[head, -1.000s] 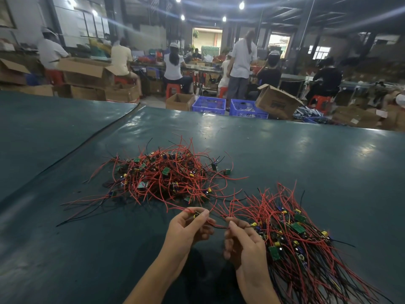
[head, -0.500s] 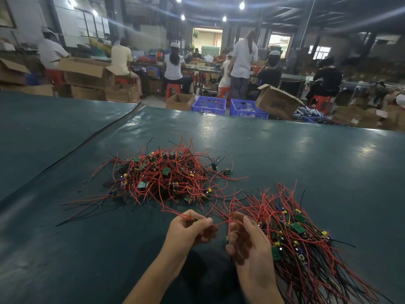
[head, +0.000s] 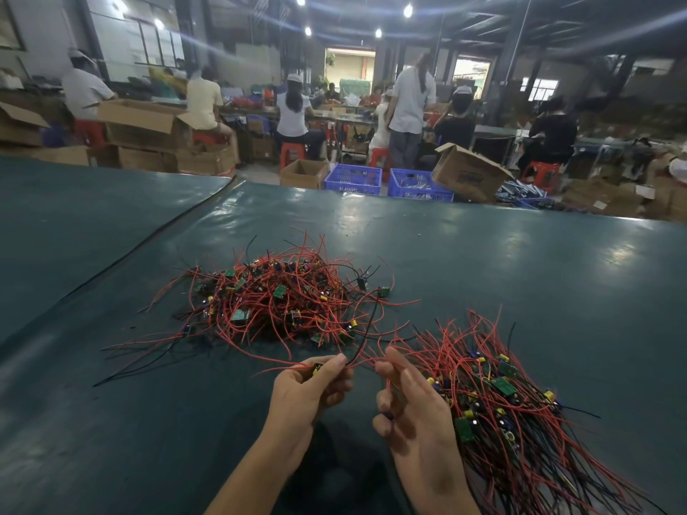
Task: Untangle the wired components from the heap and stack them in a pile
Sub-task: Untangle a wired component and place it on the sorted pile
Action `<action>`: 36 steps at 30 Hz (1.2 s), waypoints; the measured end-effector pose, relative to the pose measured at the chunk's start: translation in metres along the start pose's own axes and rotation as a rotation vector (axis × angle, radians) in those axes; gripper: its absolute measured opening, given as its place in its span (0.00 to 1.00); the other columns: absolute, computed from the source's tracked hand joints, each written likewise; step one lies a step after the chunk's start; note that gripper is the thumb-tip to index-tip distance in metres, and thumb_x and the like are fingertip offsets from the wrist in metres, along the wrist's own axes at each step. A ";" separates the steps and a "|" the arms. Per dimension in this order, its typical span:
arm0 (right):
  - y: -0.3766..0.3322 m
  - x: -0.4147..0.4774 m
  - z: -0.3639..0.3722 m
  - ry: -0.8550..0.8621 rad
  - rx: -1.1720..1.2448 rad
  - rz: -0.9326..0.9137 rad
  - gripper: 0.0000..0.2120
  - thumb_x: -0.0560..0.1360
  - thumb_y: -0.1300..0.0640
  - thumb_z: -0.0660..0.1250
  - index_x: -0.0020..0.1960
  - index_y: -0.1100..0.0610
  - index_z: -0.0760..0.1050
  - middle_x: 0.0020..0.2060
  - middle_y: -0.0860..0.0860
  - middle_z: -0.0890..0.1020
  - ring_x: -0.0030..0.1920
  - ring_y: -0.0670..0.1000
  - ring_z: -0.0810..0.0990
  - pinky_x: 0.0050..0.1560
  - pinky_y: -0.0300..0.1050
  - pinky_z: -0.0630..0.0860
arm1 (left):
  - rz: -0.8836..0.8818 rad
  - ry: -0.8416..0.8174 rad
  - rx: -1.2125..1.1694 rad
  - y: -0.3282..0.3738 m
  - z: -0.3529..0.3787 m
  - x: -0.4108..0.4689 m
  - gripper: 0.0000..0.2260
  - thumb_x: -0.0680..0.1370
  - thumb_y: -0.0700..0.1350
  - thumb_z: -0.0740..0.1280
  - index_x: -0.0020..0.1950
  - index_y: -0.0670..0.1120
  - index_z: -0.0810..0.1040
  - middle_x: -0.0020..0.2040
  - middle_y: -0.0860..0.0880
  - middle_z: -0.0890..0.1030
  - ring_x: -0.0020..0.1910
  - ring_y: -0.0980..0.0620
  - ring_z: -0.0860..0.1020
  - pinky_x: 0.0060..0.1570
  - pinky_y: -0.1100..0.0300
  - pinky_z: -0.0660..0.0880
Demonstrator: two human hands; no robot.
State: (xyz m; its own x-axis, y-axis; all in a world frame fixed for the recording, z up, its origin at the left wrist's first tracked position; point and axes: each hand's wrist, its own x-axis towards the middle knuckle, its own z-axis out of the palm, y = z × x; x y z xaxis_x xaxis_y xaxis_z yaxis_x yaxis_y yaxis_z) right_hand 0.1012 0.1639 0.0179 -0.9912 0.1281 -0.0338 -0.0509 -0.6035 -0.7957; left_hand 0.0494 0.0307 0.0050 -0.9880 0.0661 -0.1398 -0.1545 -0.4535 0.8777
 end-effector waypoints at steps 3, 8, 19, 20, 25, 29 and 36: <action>0.007 0.002 0.006 0.062 -0.188 -0.047 0.22 0.65 0.56 0.72 0.59 0.55 0.79 0.38 0.50 0.83 0.26 0.44 0.72 0.23 0.37 0.68 | 0.000 -0.008 0.003 0.000 0.000 -0.001 0.08 0.63 0.46 0.75 0.37 0.43 0.86 0.37 0.42 0.84 0.33 0.52 0.82 0.32 0.64 0.77; 0.014 -0.005 0.013 -0.084 -0.545 -0.185 0.09 0.73 0.52 0.68 0.50 0.50 0.84 0.43 0.50 0.86 0.44 0.50 0.85 0.46 0.38 0.80 | -0.023 -0.149 0.132 -0.001 0.003 -0.005 0.15 0.61 0.53 0.77 0.42 0.45 0.86 0.42 0.42 0.85 0.42 0.48 0.84 0.43 0.58 0.80; 0.012 0.002 0.009 0.181 -0.517 -0.246 0.14 0.78 0.61 0.65 0.40 0.51 0.86 0.38 0.56 0.86 0.44 0.55 0.85 0.46 0.46 0.82 | 0.009 -0.275 0.330 0.000 0.007 -0.010 0.11 0.65 0.54 0.74 0.39 0.48 0.85 0.36 0.46 0.83 0.34 0.53 0.80 0.38 0.62 0.77; 0.012 0.002 0.010 0.187 -0.504 -0.235 0.14 0.78 0.61 0.65 0.39 0.50 0.86 0.38 0.56 0.86 0.44 0.55 0.85 0.47 0.48 0.82 | 0.017 -0.286 0.354 0.000 0.007 -0.011 0.09 0.67 0.54 0.73 0.38 0.49 0.85 0.35 0.47 0.83 0.35 0.53 0.80 0.39 0.62 0.77; 0.015 0.003 0.009 0.273 -0.408 -0.150 0.15 0.78 0.60 0.66 0.37 0.52 0.86 0.33 0.55 0.85 0.37 0.56 0.84 0.45 0.51 0.80 | 0.071 -0.334 0.451 -0.003 0.007 -0.010 0.10 0.73 0.49 0.71 0.32 0.51 0.81 0.30 0.51 0.80 0.31 0.56 0.78 0.35 0.66 0.74; 0.012 0.007 0.005 0.411 -0.284 -0.085 0.13 0.77 0.58 0.67 0.38 0.53 0.87 0.22 0.48 0.69 0.24 0.47 0.66 0.28 0.41 0.66 | 0.145 -0.274 0.433 -0.005 0.009 -0.009 0.10 0.65 0.52 0.71 0.27 0.50 0.78 0.26 0.51 0.76 0.27 0.55 0.74 0.33 0.64 0.72; -0.005 0.012 -0.010 0.479 -0.128 -0.144 0.11 0.78 0.56 0.66 0.43 0.59 0.85 0.25 0.46 0.69 0.21 0.42 0.61 0.19 0.35 0.61 | 0.172 -0.273 0.352 -0.001 0.004 -0.007 0.10 0.66 0.47 0.70 0.25 0.49 0.76 0.26 0.47 0.75 0.25 0.54 0.73 0.31 0.65 0.71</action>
State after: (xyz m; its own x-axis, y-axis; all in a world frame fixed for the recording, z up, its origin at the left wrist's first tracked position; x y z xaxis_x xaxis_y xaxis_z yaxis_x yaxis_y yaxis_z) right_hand 0.0907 0.1757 0.0154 -0.8062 0.5672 -0.1680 -0.1377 -0.4561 -0.8792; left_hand 0.0567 0.0342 0.0069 -0.9575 0.2684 0.1055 0.0657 -0.1531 0.9860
